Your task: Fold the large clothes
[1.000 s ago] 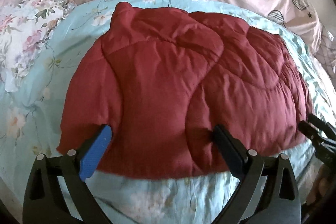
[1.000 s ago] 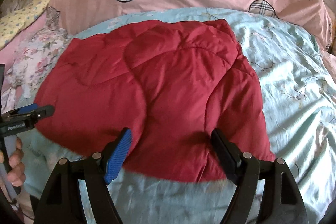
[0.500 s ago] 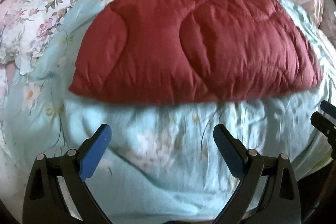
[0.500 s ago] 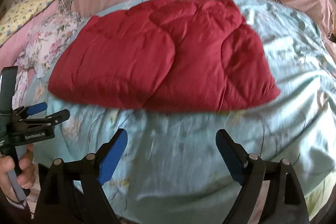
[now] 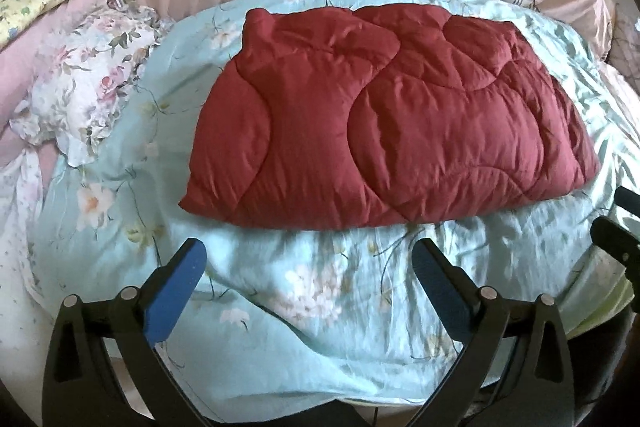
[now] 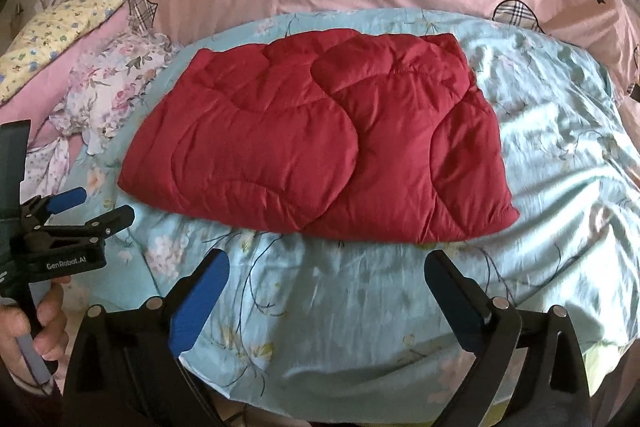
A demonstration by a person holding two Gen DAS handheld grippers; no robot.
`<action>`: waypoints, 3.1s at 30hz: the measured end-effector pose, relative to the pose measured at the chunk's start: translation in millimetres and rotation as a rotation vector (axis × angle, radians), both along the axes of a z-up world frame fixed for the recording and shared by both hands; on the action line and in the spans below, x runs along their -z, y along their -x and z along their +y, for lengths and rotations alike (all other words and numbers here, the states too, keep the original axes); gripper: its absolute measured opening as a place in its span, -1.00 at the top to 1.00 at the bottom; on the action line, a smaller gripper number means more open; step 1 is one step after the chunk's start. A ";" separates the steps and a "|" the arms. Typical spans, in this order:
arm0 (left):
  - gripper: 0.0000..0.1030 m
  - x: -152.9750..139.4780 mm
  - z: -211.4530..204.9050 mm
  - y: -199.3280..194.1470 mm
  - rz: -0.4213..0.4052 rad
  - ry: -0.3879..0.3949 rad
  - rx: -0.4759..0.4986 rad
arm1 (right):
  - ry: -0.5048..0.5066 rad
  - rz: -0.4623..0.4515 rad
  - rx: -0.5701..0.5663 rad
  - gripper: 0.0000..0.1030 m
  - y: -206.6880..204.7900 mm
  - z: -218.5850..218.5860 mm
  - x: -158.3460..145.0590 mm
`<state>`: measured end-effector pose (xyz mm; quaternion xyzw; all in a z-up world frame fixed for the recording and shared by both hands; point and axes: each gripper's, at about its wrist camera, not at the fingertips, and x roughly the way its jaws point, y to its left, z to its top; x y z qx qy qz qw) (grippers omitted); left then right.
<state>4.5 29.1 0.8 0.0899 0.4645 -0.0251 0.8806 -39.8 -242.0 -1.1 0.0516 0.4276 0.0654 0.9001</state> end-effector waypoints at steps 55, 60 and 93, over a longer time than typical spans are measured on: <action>-1.00 6.3 -17.0 -51.0 0.006 0.005 0.007 | 0.013 0.051 -0.001 -0.93 -64.7 -0.9 12.2; -1.00 5.1 -16.8 -51.5 0.003 0.005 0.005 | 0.014 0.050 0.000 -0.93 -64.8 -0.3 11.4; -1.00 0.0 -15.4 -49.6 -0.017 0.019 0.001 | 0.007 0.041 -0.003 -0.93 -65.1 -2.7 4.8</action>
